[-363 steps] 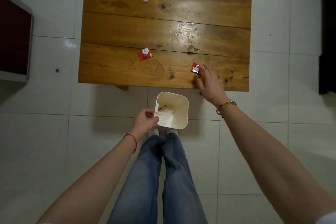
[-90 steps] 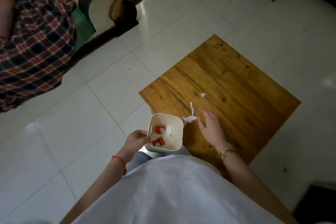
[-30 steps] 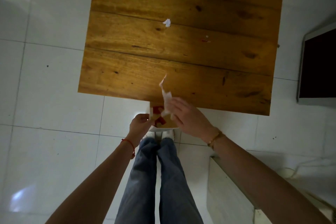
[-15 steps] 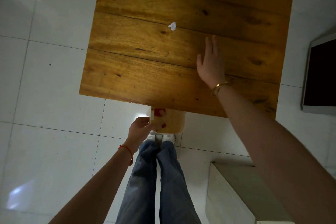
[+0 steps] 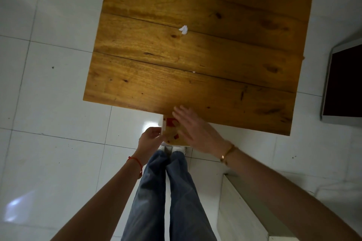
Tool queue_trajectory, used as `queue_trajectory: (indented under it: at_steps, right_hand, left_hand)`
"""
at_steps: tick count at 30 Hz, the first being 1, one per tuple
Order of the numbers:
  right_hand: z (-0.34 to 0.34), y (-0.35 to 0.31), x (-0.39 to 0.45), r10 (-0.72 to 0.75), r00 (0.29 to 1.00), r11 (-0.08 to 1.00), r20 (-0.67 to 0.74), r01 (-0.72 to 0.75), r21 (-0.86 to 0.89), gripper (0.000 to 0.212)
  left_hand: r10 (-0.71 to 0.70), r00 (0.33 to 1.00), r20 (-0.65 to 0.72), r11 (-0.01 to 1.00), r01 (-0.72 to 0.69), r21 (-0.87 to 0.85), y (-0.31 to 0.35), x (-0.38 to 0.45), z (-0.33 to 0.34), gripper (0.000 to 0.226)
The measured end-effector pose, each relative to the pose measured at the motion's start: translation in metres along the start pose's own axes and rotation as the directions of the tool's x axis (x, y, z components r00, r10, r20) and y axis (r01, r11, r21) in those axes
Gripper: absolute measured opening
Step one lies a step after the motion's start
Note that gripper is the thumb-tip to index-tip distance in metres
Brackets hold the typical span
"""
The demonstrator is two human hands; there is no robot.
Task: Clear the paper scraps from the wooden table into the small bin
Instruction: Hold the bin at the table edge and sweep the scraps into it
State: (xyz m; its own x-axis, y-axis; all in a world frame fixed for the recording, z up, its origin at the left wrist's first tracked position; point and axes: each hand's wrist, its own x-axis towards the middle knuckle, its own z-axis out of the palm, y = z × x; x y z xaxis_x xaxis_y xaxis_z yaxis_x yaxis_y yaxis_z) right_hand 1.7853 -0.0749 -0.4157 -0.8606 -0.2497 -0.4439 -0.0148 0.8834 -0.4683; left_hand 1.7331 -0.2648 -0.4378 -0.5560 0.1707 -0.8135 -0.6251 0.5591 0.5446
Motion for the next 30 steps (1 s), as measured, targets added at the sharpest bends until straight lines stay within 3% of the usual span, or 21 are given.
queue_trajectory:
  at_steps: [4,9,12,18,22,25,30]
  right_hand:
    - [0.009,-0.014,-0.011,-0.065,0.997,0.991,0.029,0.061,0.115,0.054]
    - [-0.052,0.017,0.058,0.13,0.972,0.985,-0.194,-0.104,0.138,0.052]
    - [-0.095,0.046,0.115,0.244,0.935,0.969,-0.259,-0.226,0.098,0.056]
    - [-0.134,0.079,0.178,0.279,0.946,0.96,-0.165,-0.269,0.078,0.06]
    - [-0.116,0.07,0.155,0.264,0.949,0.964,-0.174,-0.262,0.033,0.059]
    - [-0.082,0.045,0.11,0.179,0.967,0.983,-0.181,-0.171,0.061,0.057]
    - [-0.011,0.001,0.022,0.06,0.998,0.998,-0.023,-0.059,0.034,0.056]
  left_hand:
    - [0.007,1.0,0.008,1.0,-0.007,0.01,0.003,0.0,-0.002,0.011]
    - [-0.016,1.0,0.003,1.0,0.016,0.007,0.006,0.002,-0.007,0.015]
    - [-0.037,0.999,-0.004,0.999,0.037,0.01,0.006,0.006,-0.01,0.022]
    - [-0.063,0.998,0.001,0.998,0.063,0.033,0.003,0.01,-0.013,0.039]
    - [-0.059,0.998,0.007,0.997,0.059,0.058,0.003,0.008,-0.011,0.039]
    - [-0.055,0.998,0.007,0.997,0.054,0.061,0.006,0.004,-0.011,0.039]
    - [-0.075,0.997,0.019,0.994,0.073,0.085,0.009,-0.001,-0.011,0.039]
